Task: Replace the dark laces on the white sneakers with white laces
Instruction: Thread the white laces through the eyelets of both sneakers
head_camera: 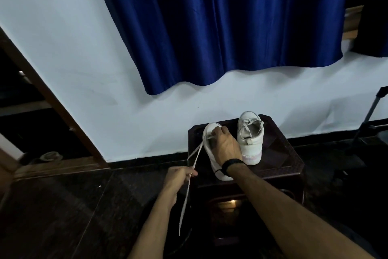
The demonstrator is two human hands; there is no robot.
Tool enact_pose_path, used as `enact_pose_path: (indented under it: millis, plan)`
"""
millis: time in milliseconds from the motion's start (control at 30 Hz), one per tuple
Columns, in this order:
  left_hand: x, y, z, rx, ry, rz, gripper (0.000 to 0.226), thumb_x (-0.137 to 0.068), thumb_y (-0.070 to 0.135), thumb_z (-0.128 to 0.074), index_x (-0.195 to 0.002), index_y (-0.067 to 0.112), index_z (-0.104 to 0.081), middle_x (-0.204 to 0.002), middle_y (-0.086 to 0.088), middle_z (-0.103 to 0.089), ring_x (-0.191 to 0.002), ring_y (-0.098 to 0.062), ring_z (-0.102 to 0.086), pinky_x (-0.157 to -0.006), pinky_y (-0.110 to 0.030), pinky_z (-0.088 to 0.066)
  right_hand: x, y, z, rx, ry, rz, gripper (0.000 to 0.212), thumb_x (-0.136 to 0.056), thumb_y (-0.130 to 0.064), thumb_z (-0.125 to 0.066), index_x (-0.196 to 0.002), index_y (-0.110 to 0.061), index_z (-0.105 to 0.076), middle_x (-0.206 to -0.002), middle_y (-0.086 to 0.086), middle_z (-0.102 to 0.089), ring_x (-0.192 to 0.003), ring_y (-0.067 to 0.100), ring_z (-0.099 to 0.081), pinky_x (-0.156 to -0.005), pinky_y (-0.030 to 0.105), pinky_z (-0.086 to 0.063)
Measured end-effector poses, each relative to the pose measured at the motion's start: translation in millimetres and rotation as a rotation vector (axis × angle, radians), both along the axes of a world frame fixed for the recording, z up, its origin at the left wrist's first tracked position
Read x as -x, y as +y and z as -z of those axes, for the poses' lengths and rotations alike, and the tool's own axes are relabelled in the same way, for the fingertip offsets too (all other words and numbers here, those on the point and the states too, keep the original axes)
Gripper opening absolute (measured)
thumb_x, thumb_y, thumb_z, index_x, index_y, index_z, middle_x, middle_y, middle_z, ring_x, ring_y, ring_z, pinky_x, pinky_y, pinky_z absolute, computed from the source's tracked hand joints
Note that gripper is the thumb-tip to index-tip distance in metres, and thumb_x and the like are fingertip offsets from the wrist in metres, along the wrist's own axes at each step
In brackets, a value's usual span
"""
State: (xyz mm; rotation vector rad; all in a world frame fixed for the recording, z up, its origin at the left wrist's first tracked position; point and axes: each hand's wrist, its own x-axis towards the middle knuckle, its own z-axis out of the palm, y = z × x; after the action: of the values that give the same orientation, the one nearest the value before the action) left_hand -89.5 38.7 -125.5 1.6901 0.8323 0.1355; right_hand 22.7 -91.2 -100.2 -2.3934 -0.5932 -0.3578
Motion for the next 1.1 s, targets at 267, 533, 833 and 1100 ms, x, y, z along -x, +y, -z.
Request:
enact_pose_path:
  millis: [267,533,833,1100]
  plan:
    - [-42,13,-10,-0.437,-0.064,0.081,0.027,-0.084,0.010,-0.066,-0.110,0.016,-0.071,-0.092,0.000,-0.071,-0.087,-0.013,-0.066,-0.082,-0.025,-0.050,-1,0,0,0.026,0.016,0.023,0.032,-0.093,-0.036,-0.054,-0.109,-0.008,-0.053,-0.113,0.012,-0.053,-0.094,0.034,-0.060,-0.065,0.041,-0.047]
    - [-41,37,1,-0.632,-0.041,0.443,0.011,-0.085,0.020,-0.073,-0.094,0.014,-0.074,-0.065,0.008,-0.054,-0.059,-0.002,-0.049,-0.060,-0.018,-0.040,-4,2,3,0.038,0.011,0.042,0.034,-0.091,-0.037,-0.056,-0.108,-0.007,-0.054,-0.110,0.013,-0.053,-0.092,0.034,-0.060,-0.066,0.042,-0.047]
    - [-28,29,-9,-0.356,-0.016,0.072,0.033,-0.085,0.028,-0.067,-0.056,0.014,-0.059,-0.059,-0.002,-0.057,-0.060,-0.016,-0.054,-0.057,-0.026,-0.036,-5,-1,3,0.041,0.001,0.032,0.033,-0.091,-0.031,-0.056,-0.112,-0.007,-0.054,-0.112,0.012,-0.052,-0.094,0.033,-0.060,-0.069,0.041,-0.048]
    - [0,53,-101,0.611,-0.216,0.040,0.036,-0.096,0.029,-0.044,-0.063,0.015,-0.045,-0.049,0.001,-0.041,-0.029,-0.009,-0.024,-0.035,-0.016,-0.018,-5,-5,6,-0.186,-0.046,-0.163,0.025,-0.086,-0.033,-0.059,-0.108,-0.022,-0.057,-0.108,0.002,-0.050,-0.093,0.027,-0.056,-0.075,0.034,-0.044]
